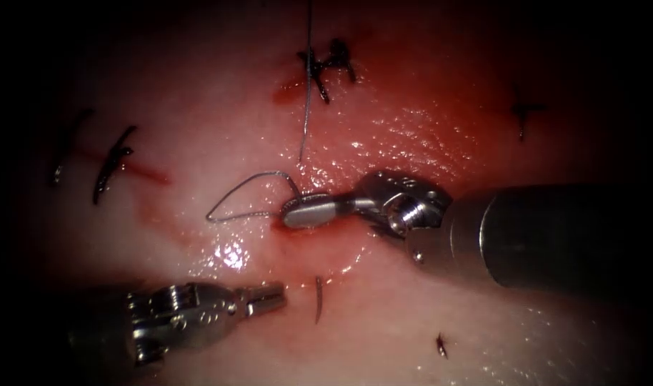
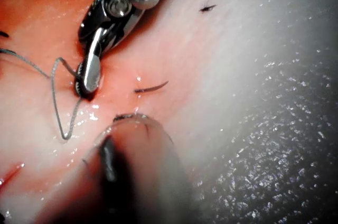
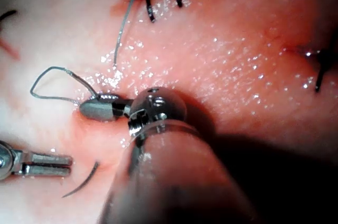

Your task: Wound Closure

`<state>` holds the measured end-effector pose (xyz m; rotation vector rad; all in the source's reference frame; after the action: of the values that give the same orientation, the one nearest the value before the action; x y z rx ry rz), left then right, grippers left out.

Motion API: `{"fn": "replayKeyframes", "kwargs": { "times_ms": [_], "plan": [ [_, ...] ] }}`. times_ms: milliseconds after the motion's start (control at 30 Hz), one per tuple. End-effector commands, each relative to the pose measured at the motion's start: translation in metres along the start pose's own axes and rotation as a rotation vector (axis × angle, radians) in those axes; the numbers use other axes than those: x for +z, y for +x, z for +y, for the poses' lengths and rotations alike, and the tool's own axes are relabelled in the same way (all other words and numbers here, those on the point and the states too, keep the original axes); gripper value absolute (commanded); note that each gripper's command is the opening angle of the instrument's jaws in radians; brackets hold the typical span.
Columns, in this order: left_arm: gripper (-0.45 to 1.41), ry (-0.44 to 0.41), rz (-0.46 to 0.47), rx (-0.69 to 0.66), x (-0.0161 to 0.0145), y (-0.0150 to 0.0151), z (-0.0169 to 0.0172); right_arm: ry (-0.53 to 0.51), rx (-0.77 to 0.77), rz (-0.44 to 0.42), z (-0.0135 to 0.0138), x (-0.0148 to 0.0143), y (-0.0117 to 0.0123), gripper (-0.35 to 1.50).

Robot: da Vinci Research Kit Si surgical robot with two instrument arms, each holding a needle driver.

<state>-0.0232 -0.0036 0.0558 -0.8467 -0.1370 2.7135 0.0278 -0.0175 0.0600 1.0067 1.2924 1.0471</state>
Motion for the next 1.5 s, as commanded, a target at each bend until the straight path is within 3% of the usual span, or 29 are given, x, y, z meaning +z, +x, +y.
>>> {"fn": "replayKeyframes", "kwargs": {
  "times_ms": [33,100,133,333,467,733,1000,1200,1333,1367,1400,1433,1500],
  "plan": [
    [0.22,0.008,0.022,0.016,0.0007,0.0002,0.0003,-0.024,-0.032,0.029,0.0009,0.0002,0.0009,0.51],
    [0.35,0.051,0.073,0.076,0.0004,0.001,-0.0004,-0.084,-0.13,0.104,0.0017,-0.0007,0.004,0.93],
    [0.35,0.051,0.073,0.076,0.0004,0.001,-0.0004,-0.084,-0.13,0.104,0.0017,-0.0007,0.004,0.93],
    [0.51,0.091,0.206,0.184,0.0003,0.0023,-0.0012,-0.155,-0.246,0.209,0.0029,-0.0033,0.0097,1.25],
    [0.56,0.087,0.23,0.237,0.0007,0.0027,-0.0013,-0.198,-0.27,0.224,0.0033,-0.005,0.0115,1.26],
    [0.56,0.084,0.3,0.262,0.0016,0.0042,-0.0025,-0.223,-0.283,0.224,0.0034,-0.0072,0.0113,1.23],
    [0.46,0.047,0.368,0.298,0.0042,0.0058,-0.0029,-0.218,-0.297,0.223,0.0036,-0.0074,0.0099,1.16],
    [0.39,0.025,0.387,0.272,0.0051,0.0053,-0.0035,-0.218,-0.309,0.227,0.0037,-0.0074,0.0093,1.15],
    [0.1,0.002,0.402,0.211,0.0055,0.0046,-0.0042,-0.215,-0.31,0.227,0.0037,-0.0075,0.0084,0.96],
    [-0.05,-0.004,0.41,0.185,0.0055,0.0044,-0.0043,-0.214,-0.312,0.227,0.0036,-0.0076,0.0082,0.89],
    [-0.33,-0.013,0.417,0.154,0.0056,0.0042,-0.0045,-0.213,-0.313,0.226,0.0036,-0.0076,0.008,0.83],
    [-0.45,-0.019,0.424,0.127,0.0056,0.0041,-0.0046,-0.212,-0.314,0.226,0.0036,-0.0077,0.0078,0.71],
    [-0.45,-0.035,0.439,0.074,0.0056,0.0039,-0.0047,-0.21,-0.315,0.224,0.0035,-0.0079,0.0076,0.57]
  ]
}}
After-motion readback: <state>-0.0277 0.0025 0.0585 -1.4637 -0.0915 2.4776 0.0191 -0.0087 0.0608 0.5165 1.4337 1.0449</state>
